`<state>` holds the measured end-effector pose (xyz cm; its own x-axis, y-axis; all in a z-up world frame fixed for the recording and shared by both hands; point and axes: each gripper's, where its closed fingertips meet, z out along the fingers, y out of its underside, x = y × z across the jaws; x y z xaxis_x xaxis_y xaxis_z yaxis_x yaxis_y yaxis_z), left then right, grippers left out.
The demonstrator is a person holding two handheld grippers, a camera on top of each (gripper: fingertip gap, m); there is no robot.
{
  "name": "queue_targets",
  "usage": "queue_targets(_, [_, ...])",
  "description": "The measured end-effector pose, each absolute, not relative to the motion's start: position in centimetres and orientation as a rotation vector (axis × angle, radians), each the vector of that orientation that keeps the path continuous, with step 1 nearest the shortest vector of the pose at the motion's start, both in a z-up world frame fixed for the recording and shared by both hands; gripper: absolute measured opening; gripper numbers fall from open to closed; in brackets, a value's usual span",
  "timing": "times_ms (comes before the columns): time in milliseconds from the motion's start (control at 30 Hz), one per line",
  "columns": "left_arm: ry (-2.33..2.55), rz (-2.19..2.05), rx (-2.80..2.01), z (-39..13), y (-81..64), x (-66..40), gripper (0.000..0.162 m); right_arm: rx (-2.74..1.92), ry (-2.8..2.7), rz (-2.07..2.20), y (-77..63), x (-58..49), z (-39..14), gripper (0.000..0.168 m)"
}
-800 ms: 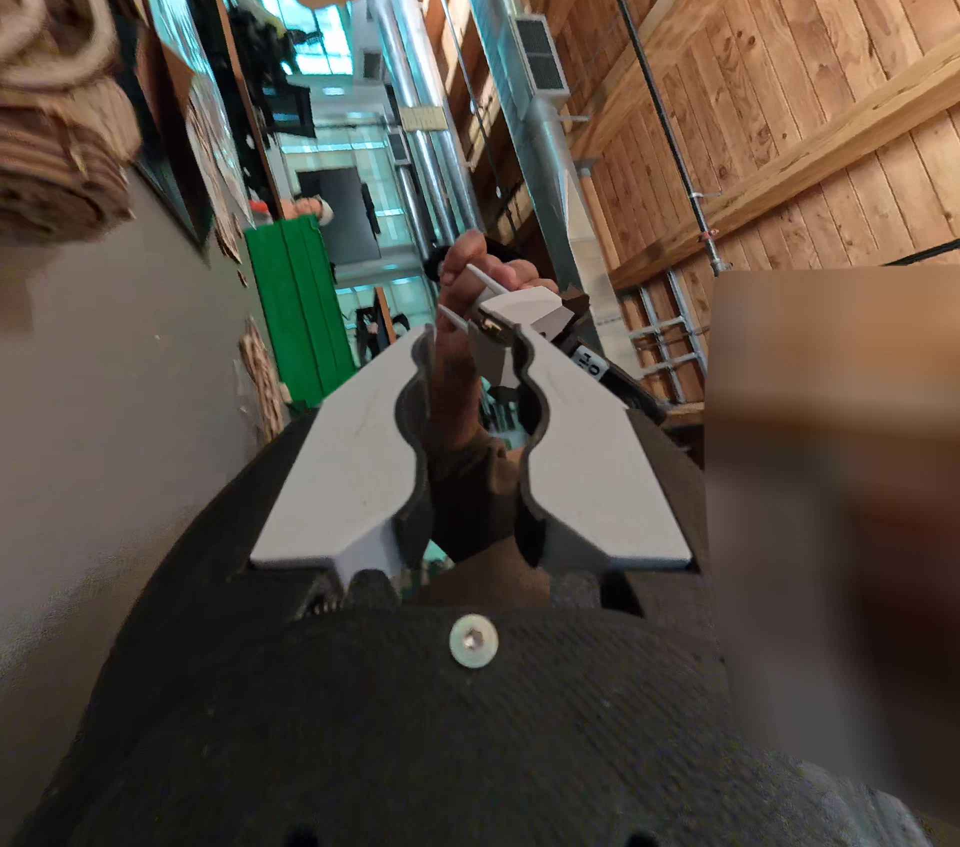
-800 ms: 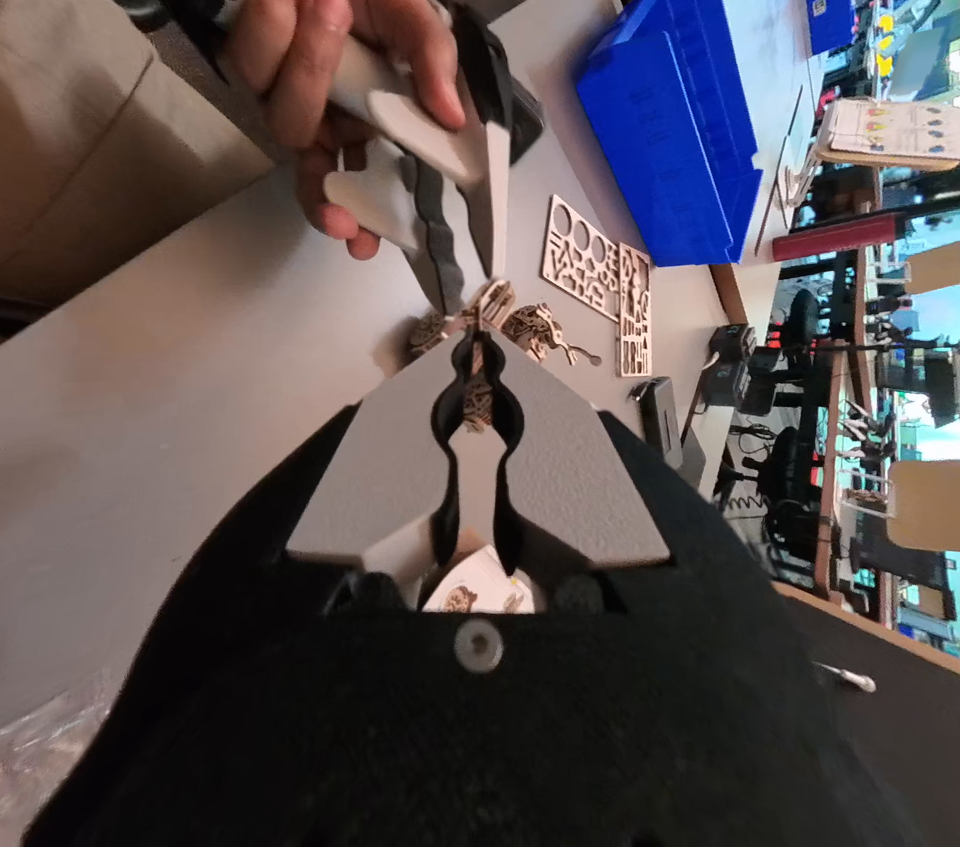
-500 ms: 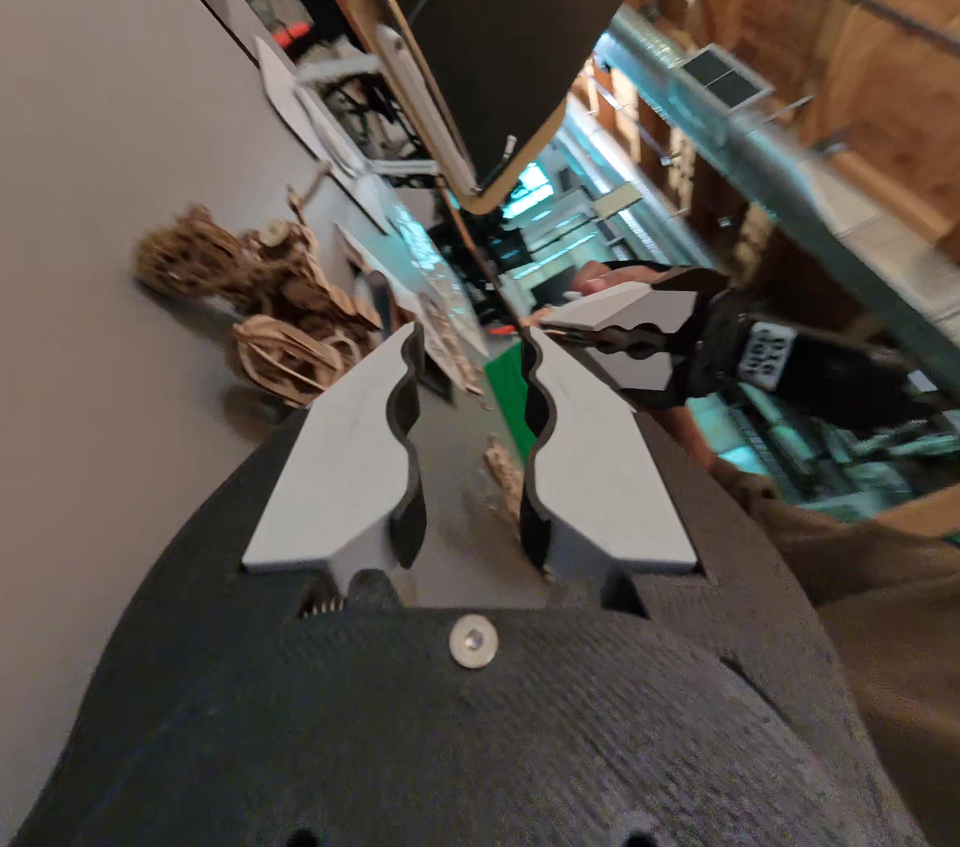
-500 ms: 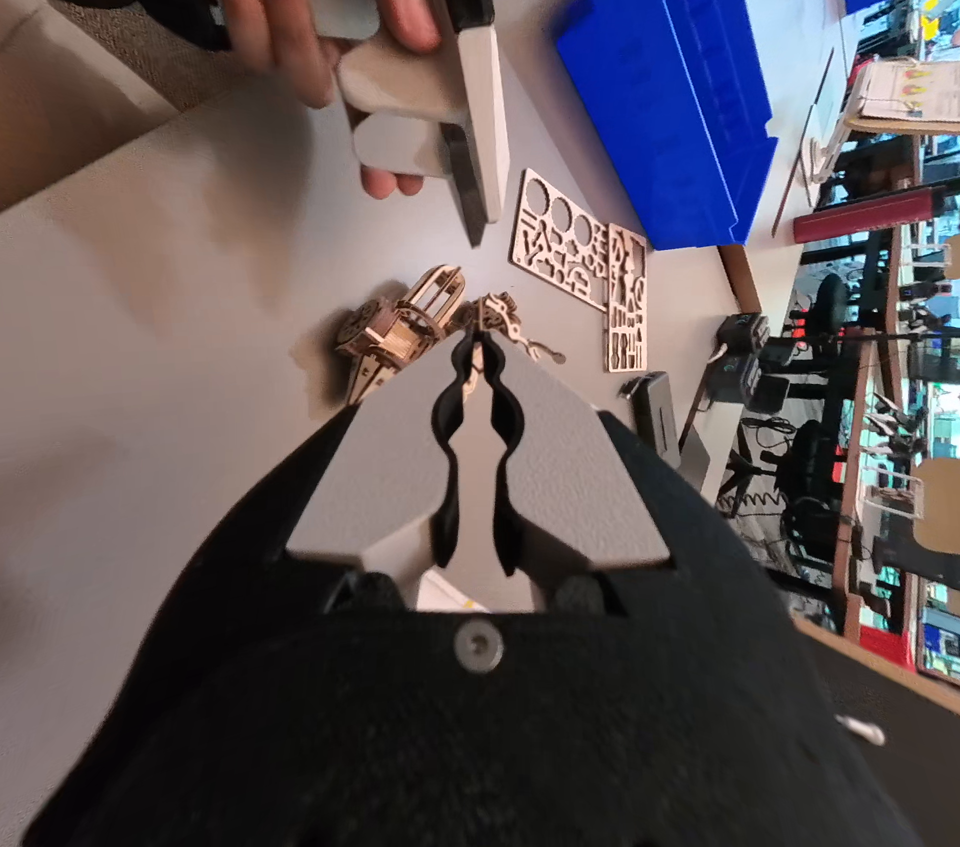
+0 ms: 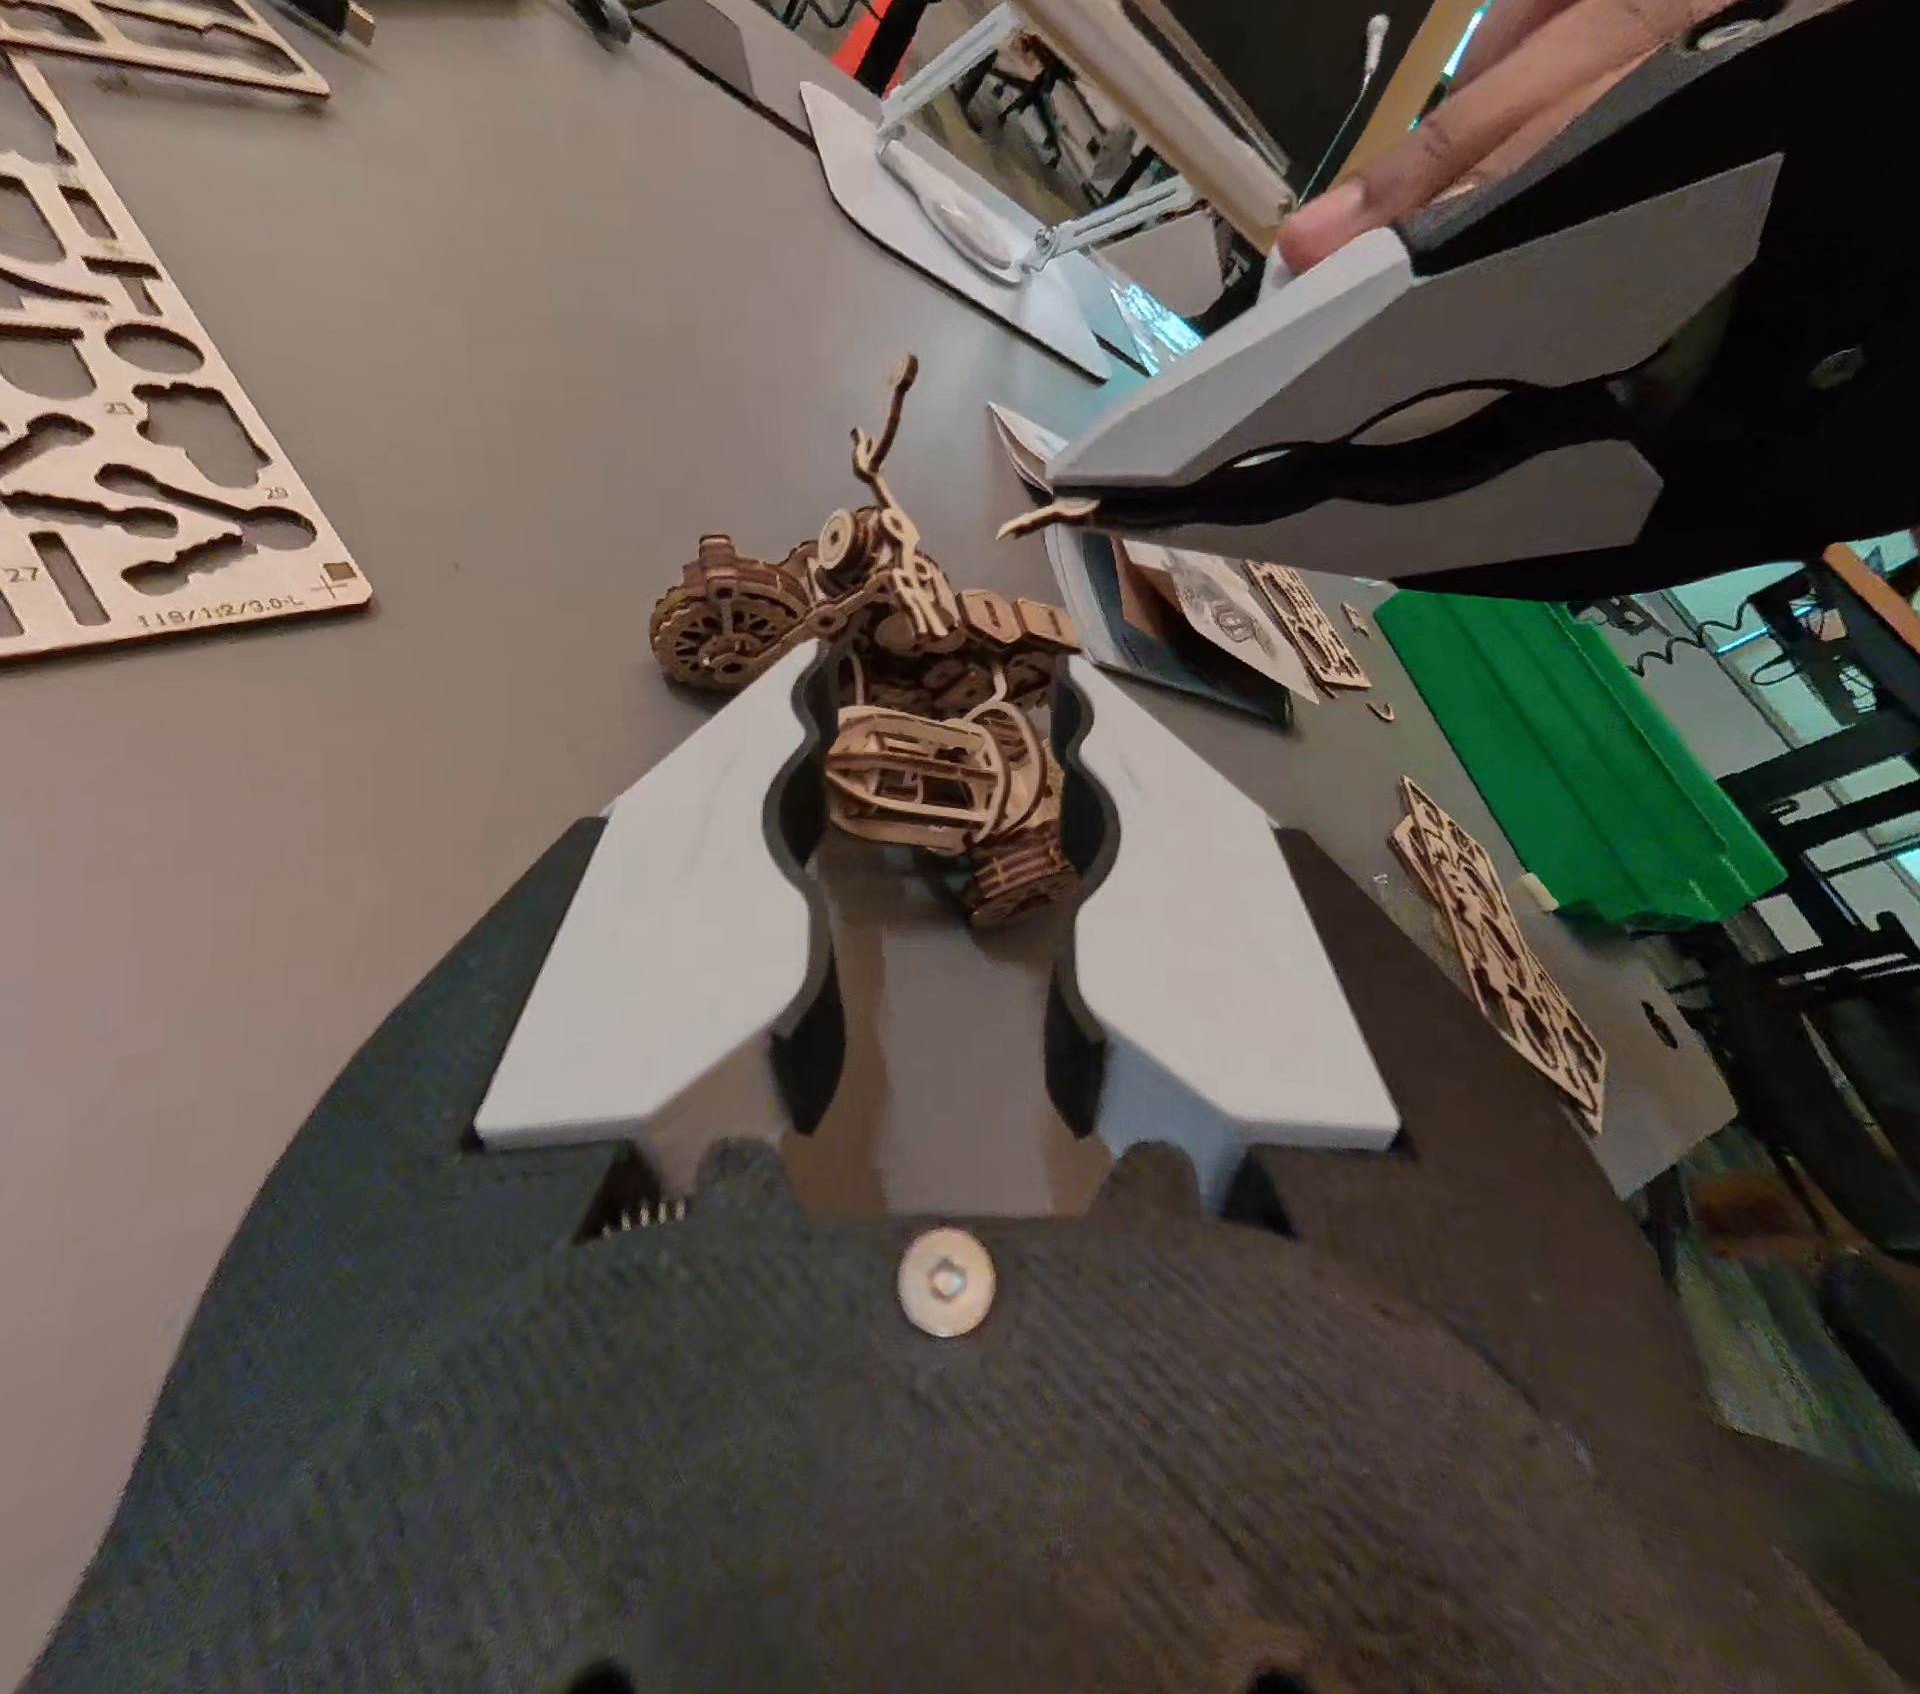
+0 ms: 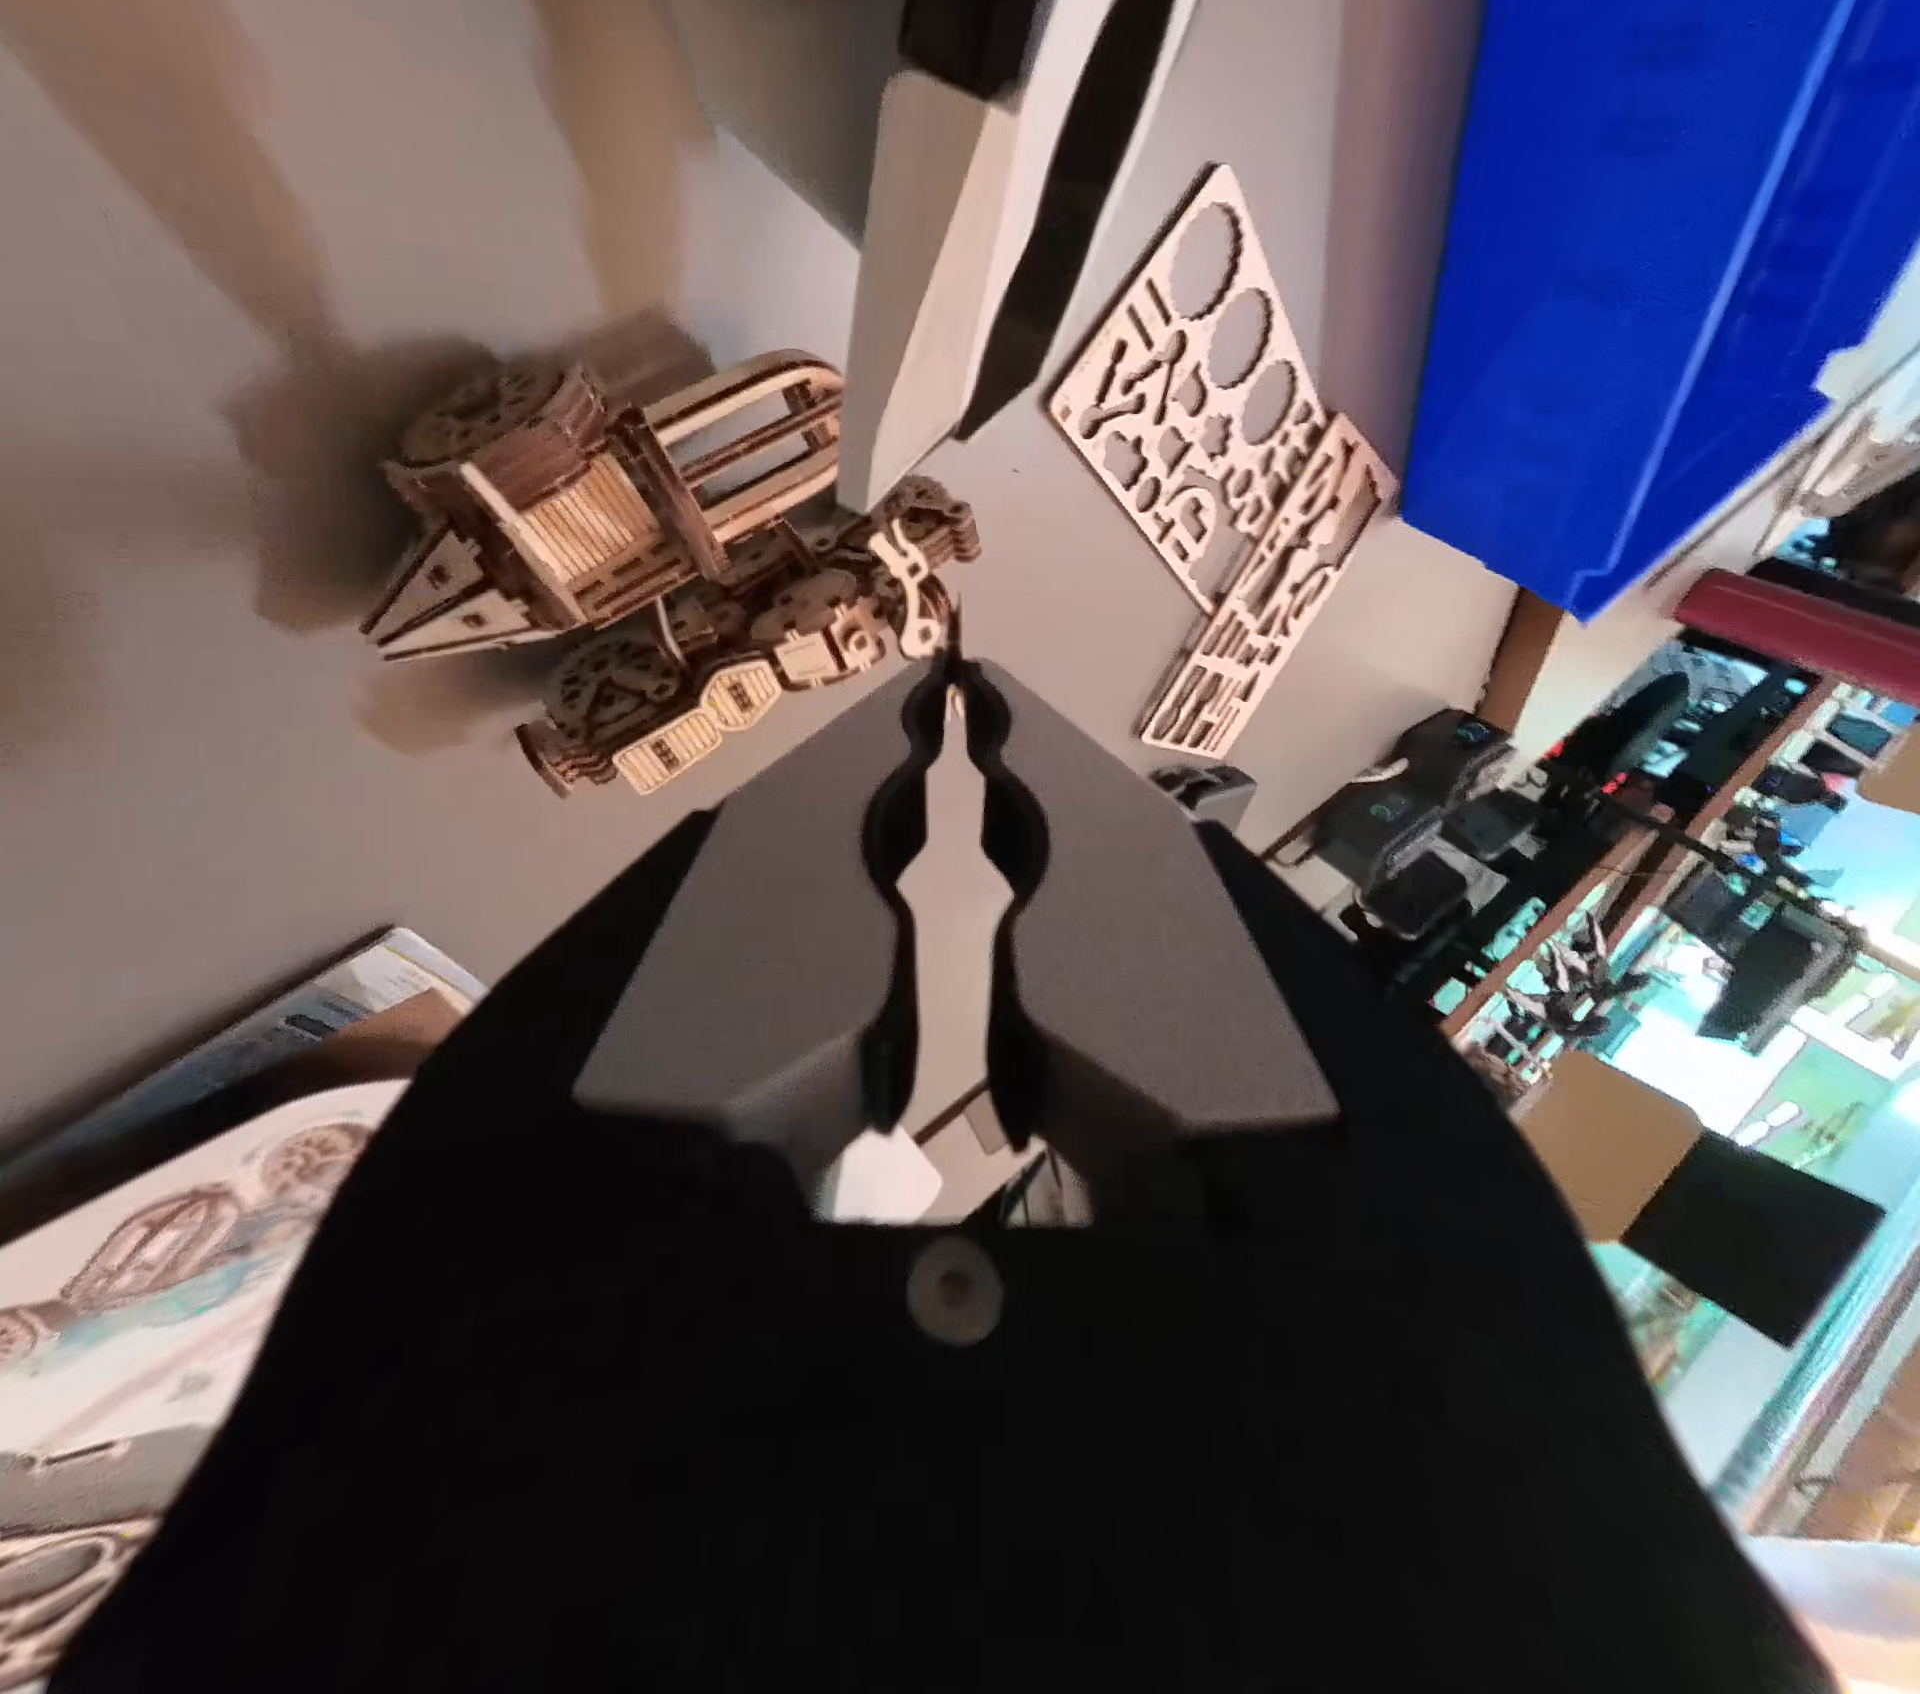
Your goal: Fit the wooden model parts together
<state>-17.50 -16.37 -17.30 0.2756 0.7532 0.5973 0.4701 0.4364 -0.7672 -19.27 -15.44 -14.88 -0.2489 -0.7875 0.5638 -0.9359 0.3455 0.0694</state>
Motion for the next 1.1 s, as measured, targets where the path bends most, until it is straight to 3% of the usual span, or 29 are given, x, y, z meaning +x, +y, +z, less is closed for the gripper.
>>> queue_targets(500, [-1.357, 0.134, -1.206, -18.2, -14.8, -19.0, 0.032, 1.660, -2.188, 0.130, -15.9, -20.1, -17.4, 0.002])
queue_targets(733, [-1.368, 0.144, -1.200, -18.3, -15.0, -19.4, 0.015, 1.692, -2.189, 0.078, -16.1, -20.1, -17.4, 0.002])
queue_targets(1100, [-1.373, 0.157, -1.209, -18.4, -15.1, -19.5, 0.007, 1.773, -2.143, -0.012, -16.1, -20.0, -17.5, 0.001])
